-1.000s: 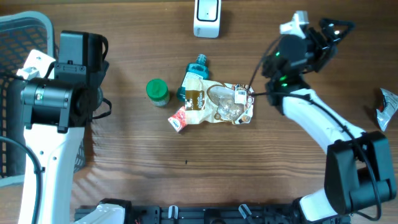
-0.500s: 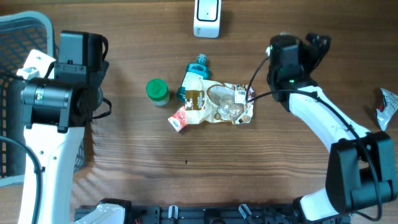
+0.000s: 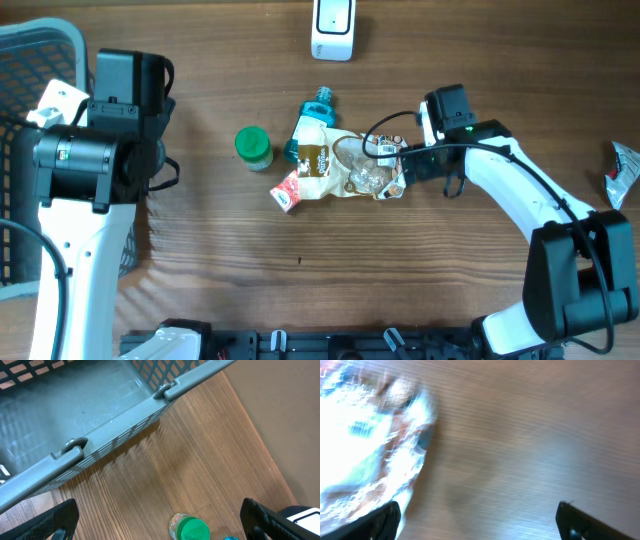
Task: Scan the item barcode
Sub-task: 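Move the right gripper back and lower it onto the snack bag edge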
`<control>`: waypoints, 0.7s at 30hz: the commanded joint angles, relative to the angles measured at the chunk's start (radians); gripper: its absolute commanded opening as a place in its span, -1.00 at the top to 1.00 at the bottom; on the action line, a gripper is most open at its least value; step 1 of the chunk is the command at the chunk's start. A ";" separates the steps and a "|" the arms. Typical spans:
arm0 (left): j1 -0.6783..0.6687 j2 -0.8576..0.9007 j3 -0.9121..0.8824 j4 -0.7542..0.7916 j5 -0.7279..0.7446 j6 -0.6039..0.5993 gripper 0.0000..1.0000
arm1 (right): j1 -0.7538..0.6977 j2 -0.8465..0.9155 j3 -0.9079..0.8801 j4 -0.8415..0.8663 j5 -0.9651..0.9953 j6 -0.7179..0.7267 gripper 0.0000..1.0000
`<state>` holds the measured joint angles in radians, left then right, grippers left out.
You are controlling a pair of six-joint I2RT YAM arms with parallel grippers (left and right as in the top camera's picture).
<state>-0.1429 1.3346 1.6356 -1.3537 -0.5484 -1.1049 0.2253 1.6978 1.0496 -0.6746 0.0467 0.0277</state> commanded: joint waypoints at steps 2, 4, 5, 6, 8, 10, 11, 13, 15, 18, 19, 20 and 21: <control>0.006 0.002 0.000 0.001 -0.003 -0.010 -1.00 | -0.002 -0.031 0.019 -0.052 -0.310 0.193 -1.00; 0.005 0.002 0.000 0.001 -0.003 -0.010 -1.00 | -0.003 -0.065 0.019 -0.055 -0.349 0.290 -1.00; 0.006 0.002 0.000 0.001 -0.003 -0.010 -1.00 | -0.003 -0.083 0.019 -0.055 -0.367 0.344 -1.00; 0.005 0.002 0.000 0.001 -0.002 -0.009 -1.00 | -0.003 -0.098 0.017 -0.054 -0.389 0.394 -1.00; 0.006 0.002 0.000 0.001 -0.002 -0.010 -1.00 | -0.003 -0.115 0.009 -0.051 -0.435 0.471 -1.00; 0.006 0.002 0.000 0.001 -0.002 -0.009 -1.00 | -0.003 -0.118 -0.011 -0.051 -0.449 0.529 -1.00; 0.005 0.002 0.000 0.001 -0.002 -0.009 -1.00 | -0.003 -0.118 -0.032 -0.035 -0.438 0.541 -1.00; 0.005 0.002 0.000 0.001 -0.002 -0.009 -1.00 | -0.003 -0.118 -0.069 0.021 -0.421 0.544 -1.00; 0.005 0.002 0.000 0.001 -0.002 -0.010 -1.00 | -0.005 -0.118 -0.108 0.065 -0.401 0.579 -1.00; 0.005 0.002 0.000 0.001 -0.003 -0.009 -1.00 | -0.011 -0.119 -0.155 0.098 -0.357 0.612 -1.00; 0.005 0.002 0.000 0.001 -0.003 -0.009 -1.00 | -0.016 -0.119 -0.173 0.116 -0.359 0.612 -1.00; 0.005 0.002 0.000 0.001 -0.002 -0.009 -1.00 | -0.021 -0.119 -0.195 0.140 -0.363 0.612 -1.00; 0.006 0.002 0.000 0.001 -0.002 -0.010 -1.00 | -0.024 -0.119 -0.213 0.162 -0.369 0.612 -1.00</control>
<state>-0.1429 1.3346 1.6356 -1.3537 -0.5484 -1.1049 0.2180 1.5864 0.8902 -0.5552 -0.3344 0.5919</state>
